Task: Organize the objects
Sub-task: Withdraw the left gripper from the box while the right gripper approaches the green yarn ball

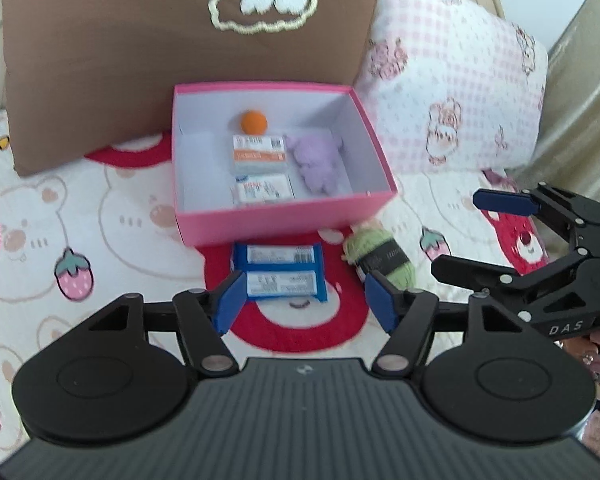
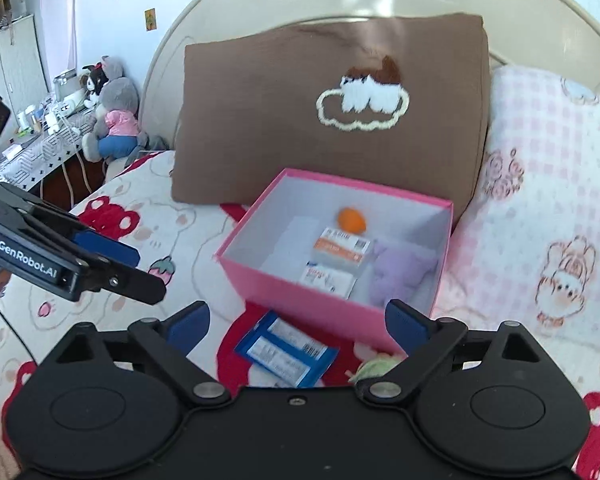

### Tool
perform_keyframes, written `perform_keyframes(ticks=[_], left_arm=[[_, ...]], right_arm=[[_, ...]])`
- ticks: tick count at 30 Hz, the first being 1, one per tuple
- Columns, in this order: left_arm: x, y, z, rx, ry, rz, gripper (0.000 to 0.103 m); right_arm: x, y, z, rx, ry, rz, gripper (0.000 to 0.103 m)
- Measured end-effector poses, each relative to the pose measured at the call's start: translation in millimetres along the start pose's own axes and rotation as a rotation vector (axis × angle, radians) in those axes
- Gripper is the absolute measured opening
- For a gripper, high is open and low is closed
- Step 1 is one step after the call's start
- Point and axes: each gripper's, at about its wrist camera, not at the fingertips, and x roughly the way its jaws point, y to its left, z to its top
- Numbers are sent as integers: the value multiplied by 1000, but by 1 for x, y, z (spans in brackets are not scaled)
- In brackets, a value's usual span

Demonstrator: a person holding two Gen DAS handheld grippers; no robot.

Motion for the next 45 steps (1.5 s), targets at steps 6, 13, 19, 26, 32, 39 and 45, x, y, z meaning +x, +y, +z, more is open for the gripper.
perform_keyframes(ticks=[6, 13, 19, 26, 32, 39, 45], left_arm=[[0, -5, -11, 2, 15, -22, 90], [2, -9, -24, 19, 40, -14, 97], [8, -6, -31, -4, 71, -28, 97], [17, -7, -43, -8, 105, -52, 97], [30, -8, -57, -11, 135, -76, 98], [42, -10, -66, -2, 129, -101, 98], [58, -19, -70, 20, 152, -119, 98]], right_arm=[[-12, 8, -11, -24, -16, -20, 97], [-18, 12, -24, -26, -18, -6, 97], [-18, 12, -34, 19, 70, 57, 97], [-24, 21, -49, -20, 108, 44, 97], [-18, 18, -64, -3, 141, 24, 97], [-15, 11, -78, 71, 160, 49, 97], [-10, 6, -88, 92, 185, 38, 97]])
